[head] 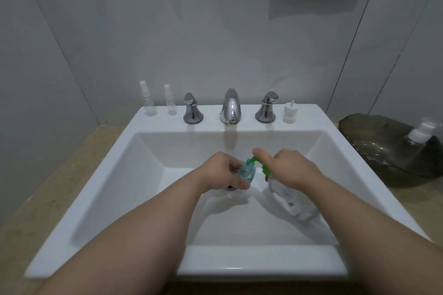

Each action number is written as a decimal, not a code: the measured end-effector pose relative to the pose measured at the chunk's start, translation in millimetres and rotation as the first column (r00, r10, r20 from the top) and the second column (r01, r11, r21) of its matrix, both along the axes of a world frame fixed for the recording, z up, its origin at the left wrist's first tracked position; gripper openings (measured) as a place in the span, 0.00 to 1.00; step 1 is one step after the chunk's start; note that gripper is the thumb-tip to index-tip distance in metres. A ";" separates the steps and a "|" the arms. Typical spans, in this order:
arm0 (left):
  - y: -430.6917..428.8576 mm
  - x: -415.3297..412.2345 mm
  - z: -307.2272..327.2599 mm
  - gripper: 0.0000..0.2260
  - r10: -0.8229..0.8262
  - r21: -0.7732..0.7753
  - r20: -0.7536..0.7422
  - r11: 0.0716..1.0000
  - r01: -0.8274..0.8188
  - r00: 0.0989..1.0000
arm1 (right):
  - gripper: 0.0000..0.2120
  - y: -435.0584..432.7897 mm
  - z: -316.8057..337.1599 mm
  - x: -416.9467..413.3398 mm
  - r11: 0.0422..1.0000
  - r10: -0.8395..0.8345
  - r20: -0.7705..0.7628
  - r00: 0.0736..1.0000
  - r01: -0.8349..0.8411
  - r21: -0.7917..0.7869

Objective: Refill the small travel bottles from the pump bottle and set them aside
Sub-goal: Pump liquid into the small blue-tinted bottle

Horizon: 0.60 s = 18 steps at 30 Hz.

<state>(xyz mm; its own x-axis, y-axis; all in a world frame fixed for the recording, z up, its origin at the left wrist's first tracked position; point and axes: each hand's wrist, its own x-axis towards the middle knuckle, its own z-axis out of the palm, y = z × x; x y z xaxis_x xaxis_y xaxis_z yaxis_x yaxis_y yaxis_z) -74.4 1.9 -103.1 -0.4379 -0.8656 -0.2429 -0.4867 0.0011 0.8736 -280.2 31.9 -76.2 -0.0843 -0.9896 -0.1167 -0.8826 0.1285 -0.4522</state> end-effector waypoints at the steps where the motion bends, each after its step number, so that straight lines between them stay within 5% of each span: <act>1: -0.1 -0.5 -0.2 0.11 0.004 -0.005 -0.002 1.000 -0.004 1.000 | 0.41 0.4 -0.3 0.0 1.000 -0.006 -0.004 1.000 0.006 -0.006; 10: -1.2 -0.6 -6.0 0.13 -0.041 -0.053 0.064 0.998 0.045 0.997 | 0.29 -0.1 1.1 6.9 0.999 0.041 -0.015 0.999 -0.041 -0.020; 18: -2.5 1.2 -6.5 0.14 -0.016 -0.028 0.059 0.999 0.018 0.998 | 0.38 -4.4 1.1 6.2 0.992 0.128 -0.053 0.990 -0.126 0.026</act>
<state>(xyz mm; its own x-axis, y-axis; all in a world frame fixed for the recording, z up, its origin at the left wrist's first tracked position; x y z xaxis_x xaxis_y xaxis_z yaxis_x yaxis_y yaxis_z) -73.2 -0.6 -109.6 -0.4384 -0.8650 -0.2440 -0.5369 0.0344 0.8429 -274.0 27.5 -75.1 0.0349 -0.9899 -0.1376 -0.9157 0.0235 -0.4012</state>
